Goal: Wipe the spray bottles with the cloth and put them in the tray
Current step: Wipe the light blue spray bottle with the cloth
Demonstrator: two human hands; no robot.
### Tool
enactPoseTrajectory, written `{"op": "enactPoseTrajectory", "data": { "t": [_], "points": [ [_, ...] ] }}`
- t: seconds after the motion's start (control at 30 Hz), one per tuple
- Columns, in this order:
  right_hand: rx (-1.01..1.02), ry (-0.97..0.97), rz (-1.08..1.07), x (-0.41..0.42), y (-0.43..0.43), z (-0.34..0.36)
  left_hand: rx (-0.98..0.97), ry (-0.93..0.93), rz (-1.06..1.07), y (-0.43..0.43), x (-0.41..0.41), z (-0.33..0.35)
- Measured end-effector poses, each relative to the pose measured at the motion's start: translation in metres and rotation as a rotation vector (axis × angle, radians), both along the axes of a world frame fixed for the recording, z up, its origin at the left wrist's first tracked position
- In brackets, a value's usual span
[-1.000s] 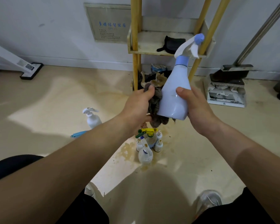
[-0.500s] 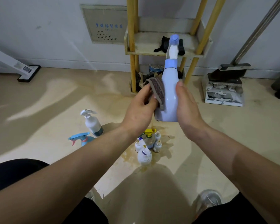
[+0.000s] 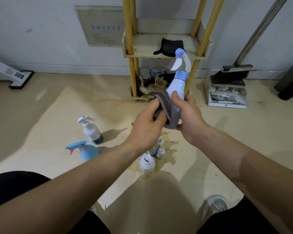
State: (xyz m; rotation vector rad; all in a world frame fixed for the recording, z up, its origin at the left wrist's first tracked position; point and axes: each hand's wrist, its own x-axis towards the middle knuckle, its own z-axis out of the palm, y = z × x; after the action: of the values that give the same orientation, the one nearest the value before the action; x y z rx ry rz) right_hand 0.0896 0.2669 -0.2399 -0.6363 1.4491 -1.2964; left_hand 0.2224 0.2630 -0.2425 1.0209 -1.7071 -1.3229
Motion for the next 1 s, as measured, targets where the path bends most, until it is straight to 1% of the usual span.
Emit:
{"op": "enactPoseTrajectory", "data": {
  "t": [0.1,0.17,0.27,0.33,0.4,0.57,0.63,0.73,0.77,0.83,0.93,1.0],
  "points": [
    [-0.029,-0.008,0.106,-0.003,0.002,0.001,0.249,0.142,0.011,-0.011,0.004,0.01],
    [-0.048,-0.008,0.168,-0.004,0.003,0.001,0.38,0.196,0.037,-0.015,0.005,0.014],
    [-0.084,-0.07,0.2,-0.002,0.004,-0.001,0.592,0.197,0.104,-0.02,0.009,0.013],
    [-0.121,-0.148,0.19,0.0,0.005,-0.003,0.679,0.202,0.107,-0.02,0.01,0.014],
    [-0.149,-0.195,0.172,0.0,0.004,-0.003,0.654,0.206,0.09,-0.018,0.009,0.015],
    [-0.143,-0.201,0.124,-0.005,0.002,0.001,0.411,0.188,-0.008,-0.017,0.009,0.017],
    [-0.104,-0.171,0.089,-0.007,0.002,0.001,0.253,0.139,-0.038,-0.011,0.01,0.015],
    [-0.06,-0.124,0.035,-0.006,0.002,0.002,-0.09,-0.019,-0.048,-0.009,0.01,0.005],
    [-0.062,-0.124,0.025,-0.007,0.003,0.003,-0.159,-0.059,-0.049,-0.01,0.011,0.003],
    [-0.054,-0.136,0.042,-0.008,0.002,0.006,-0.153,-0.055,-0.05,-0.014,0.012,0.002],
    [0.041,-0.216,0.109,-0.012,0.001,0.011,-0.023,-0.005,-0.076,-0.015,0.014,0.006],
    [0.083,-0.233,0.083,-0.013,-0.001,0.011,0.074,0.041,-0.063,-0.014,0.016,0.008]
  ]
}}
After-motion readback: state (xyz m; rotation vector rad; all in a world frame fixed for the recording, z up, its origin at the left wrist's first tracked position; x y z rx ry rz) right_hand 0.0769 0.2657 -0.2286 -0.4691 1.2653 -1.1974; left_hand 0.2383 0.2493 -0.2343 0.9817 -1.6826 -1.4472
